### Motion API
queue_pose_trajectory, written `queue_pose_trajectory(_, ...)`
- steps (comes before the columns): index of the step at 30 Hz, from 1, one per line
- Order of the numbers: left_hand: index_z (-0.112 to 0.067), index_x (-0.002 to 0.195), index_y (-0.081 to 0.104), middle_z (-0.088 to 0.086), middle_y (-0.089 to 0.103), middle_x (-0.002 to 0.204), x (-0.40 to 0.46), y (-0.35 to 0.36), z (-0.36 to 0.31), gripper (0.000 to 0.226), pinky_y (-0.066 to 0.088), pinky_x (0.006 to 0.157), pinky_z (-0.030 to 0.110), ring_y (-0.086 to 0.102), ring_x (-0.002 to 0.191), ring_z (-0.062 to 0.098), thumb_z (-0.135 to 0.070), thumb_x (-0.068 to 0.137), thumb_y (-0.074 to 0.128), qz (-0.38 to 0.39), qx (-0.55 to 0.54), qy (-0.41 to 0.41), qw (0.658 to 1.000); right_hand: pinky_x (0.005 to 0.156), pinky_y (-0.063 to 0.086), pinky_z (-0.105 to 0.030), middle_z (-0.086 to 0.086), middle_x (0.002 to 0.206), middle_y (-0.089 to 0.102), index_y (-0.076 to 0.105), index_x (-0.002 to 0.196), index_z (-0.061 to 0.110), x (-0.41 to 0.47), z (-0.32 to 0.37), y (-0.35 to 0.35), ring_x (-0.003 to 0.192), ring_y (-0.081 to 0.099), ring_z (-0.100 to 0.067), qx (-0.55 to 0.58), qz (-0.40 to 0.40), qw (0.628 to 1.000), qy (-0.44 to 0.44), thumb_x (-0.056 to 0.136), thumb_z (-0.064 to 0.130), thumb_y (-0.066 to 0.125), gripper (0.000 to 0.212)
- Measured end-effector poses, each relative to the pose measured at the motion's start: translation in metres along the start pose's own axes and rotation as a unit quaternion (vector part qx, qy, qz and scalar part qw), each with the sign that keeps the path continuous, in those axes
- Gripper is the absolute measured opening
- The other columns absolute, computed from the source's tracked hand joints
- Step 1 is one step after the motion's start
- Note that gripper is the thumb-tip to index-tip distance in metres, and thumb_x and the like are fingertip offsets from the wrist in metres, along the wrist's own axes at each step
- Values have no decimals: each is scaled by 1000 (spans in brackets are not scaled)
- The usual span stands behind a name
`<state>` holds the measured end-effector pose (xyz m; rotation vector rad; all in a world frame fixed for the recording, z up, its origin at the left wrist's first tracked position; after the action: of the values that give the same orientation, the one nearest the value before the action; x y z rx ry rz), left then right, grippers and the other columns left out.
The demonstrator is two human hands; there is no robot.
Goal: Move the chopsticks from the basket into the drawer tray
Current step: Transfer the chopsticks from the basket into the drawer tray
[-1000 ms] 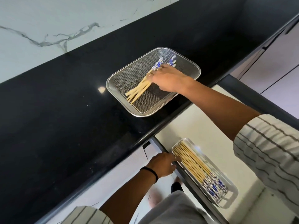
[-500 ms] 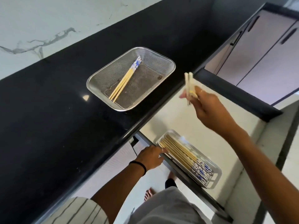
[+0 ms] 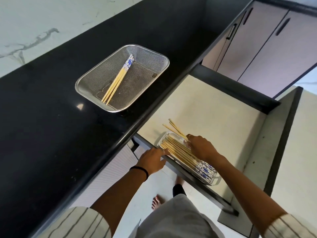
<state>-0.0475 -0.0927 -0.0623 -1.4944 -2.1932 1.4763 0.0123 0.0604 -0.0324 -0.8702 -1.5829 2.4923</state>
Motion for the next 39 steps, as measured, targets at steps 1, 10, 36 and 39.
queue_pose_trajectory(1, -29, 133, 52, 2, 57, 136, 0, 0, 0, 41, 48, 100, 34, 56, 121, 24, -27, 93, 57, -1, 2, 0, 1000, 81, 50, -40, -17, 113, 64, 49, 121, 11, 3, 3, 3, 99, 63, -35, -18, 10, 1000, 1, 98, 25, 42, 27)
queue_pose_trajectory(10, -28, 130, 56, 2, 60, 133, -3, -1, -3, 36, 49, 99, 34, 59, 115, 23, -25, 94, 54, -15, -1, 4, 1000, 92, 48, -35, -5, 121, 62, 52, 123, 15, 1, -14, 43, 109, 63, -24, -163, 77, 982, 59, 95, 13, 43, 30)
queue_pose_trajectory(36, -25, 133, 54, -2, 58, 135, -2, 3, 0, 40, 50, 99, 29, 60, 117, 18, -27, 93, 57, -37, -12, -4, 999, 117, 3, -23, -5, 158, 23, 26, 148, 11, -35, -42, 81, 149, 11, -18, -56, 3, 989, -138, 102, 33, 35, 52)
queue_pose_trajectory(39, -24, 135, 52, 1, 60, 133, -2, 3, 0, 41, 51, 98, 31, 61, 114, 20, -26, 94, 56, -31, -7, -5, 999, 118, 1, -23, -1, 162, 7, 19, 151, 18, -34, -55, 90, 149, 5, -13, 17, 71, 994, -81, 101, 44, 24, 56)
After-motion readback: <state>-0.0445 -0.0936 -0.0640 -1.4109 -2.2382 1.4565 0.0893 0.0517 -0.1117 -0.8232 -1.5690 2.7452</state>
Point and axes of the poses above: each hand's wrist, its own x-axis towards the middle knuckle, its own y-axis out of the palm, z = x × y, the point moved 9 cm from there along x, towards the middle knuckle
